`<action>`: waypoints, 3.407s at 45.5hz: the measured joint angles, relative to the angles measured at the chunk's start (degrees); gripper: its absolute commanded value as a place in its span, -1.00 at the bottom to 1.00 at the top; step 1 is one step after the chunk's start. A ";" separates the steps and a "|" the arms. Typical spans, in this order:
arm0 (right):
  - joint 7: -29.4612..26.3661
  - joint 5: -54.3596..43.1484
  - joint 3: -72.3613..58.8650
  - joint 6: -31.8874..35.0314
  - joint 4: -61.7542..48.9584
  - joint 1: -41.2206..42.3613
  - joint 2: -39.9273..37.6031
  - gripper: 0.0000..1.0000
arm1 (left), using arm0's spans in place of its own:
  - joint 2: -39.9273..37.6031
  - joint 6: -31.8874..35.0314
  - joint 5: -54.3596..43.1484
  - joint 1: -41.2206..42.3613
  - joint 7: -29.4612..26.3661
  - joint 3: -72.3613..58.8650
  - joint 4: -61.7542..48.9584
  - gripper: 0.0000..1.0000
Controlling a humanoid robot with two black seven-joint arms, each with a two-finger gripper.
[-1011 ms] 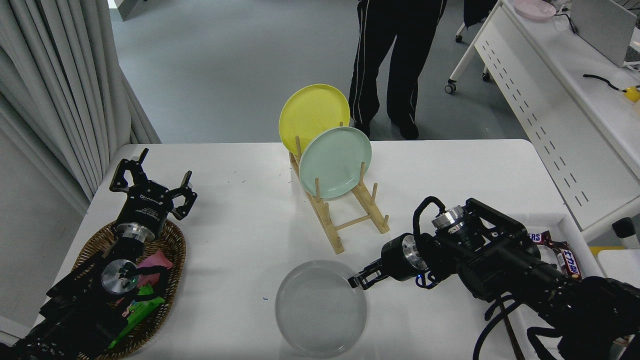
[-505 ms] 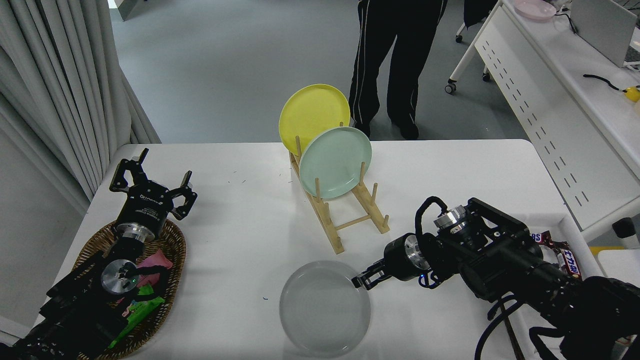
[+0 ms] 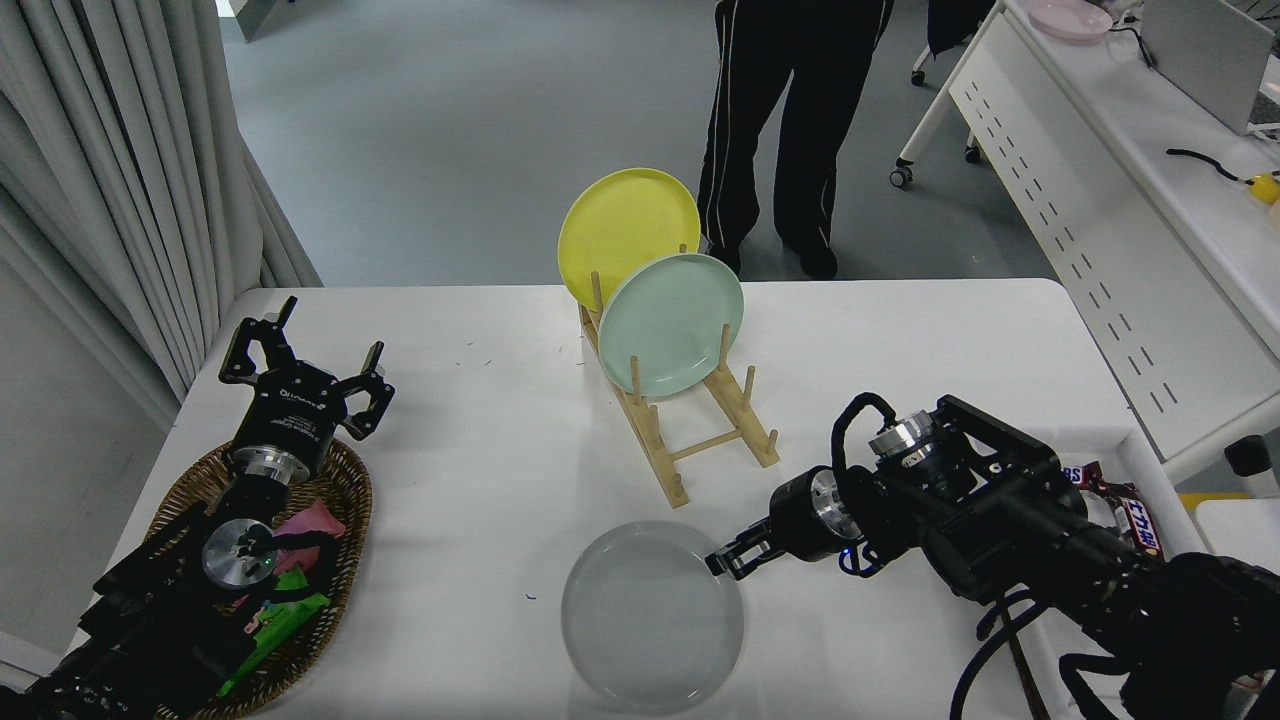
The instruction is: Place the plate on the table
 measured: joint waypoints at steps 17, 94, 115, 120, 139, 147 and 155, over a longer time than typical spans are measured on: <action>0.00 -0.02 0.61 0.00 0.00 0.01 0.29 -1.00 | 0.00 0.00 0.00 0.00 0.00 0.00 0.00 1.00; 0.48 -0.23 -5.00 2.80 12.81 4.49 -8.55 1.00 | 0.00 -0.01 -0.01 0.00 0.00 0.00 0.00 1.00; 0.52 -2.17 -6.99 30.52 23.73 3.34 -15.84 1.00 | 0.00 0.00 0.00 0.00 0.00 0.00 0.00 1.00; 0.68 -4.38 -5.75 35.86 24.29 3.32 -17.20 1.00 | 0.00 0.00 -0.01 0.00 0.00 0.00 0.00 1.00; 7.15 -26.57 13.05 43.41 24.51 -1.43 -19.14 1.00 | 0.00 0.00 0.00 0.00 0.00 0.00 0.00 1.00; 12.32 -37.53 21.71 44.22 24.69 -5.45 -18.46 1.00 | 0.00 0.01 0.01 0.00 0.00 0.00 0.00 1.00; 22.34 -47.37 28.17 44.60 25.03 -9.18 -17.15 1.00 | 0.00 0.02 0.00 0.00 0.00 0.00 0.00 1.00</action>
